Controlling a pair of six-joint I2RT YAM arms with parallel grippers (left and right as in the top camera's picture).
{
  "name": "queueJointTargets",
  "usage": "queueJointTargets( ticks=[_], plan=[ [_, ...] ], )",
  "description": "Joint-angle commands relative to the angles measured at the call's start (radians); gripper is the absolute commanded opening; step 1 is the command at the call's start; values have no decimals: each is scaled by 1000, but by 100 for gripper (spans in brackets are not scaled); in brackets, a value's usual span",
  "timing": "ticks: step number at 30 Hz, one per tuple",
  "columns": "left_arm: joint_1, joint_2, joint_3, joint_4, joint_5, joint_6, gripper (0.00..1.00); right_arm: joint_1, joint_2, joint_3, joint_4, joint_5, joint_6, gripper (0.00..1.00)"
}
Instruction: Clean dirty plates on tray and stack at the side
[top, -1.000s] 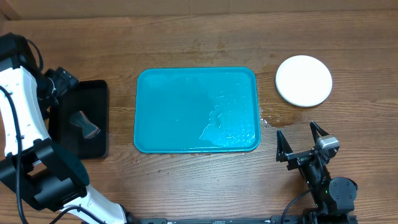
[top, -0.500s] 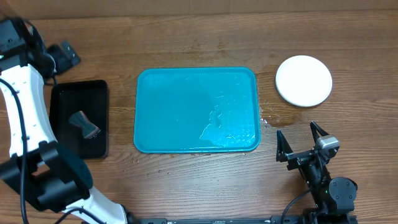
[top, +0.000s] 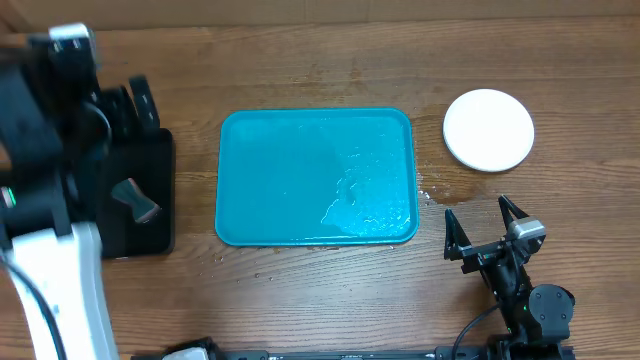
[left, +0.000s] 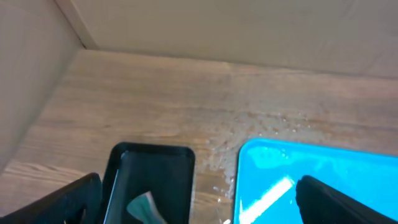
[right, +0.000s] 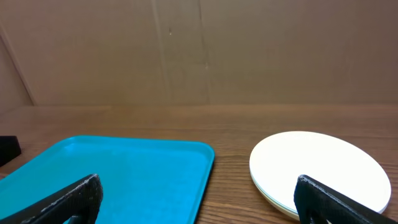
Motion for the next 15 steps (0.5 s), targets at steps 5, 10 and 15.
queueJointTargets(
  ticks=[5,10,15],
  plan=[
    [-26,-428,-674,415,-10,11,100,5,-10,-10,7,11,4,100],
    [-26,-658,-986,655,21,9,100,5,-10,-10,7,11,4,100],
    [-29,-865,-1232,813,20,-69,100,5,-10,-10,7,11,4,100]
  ],
)
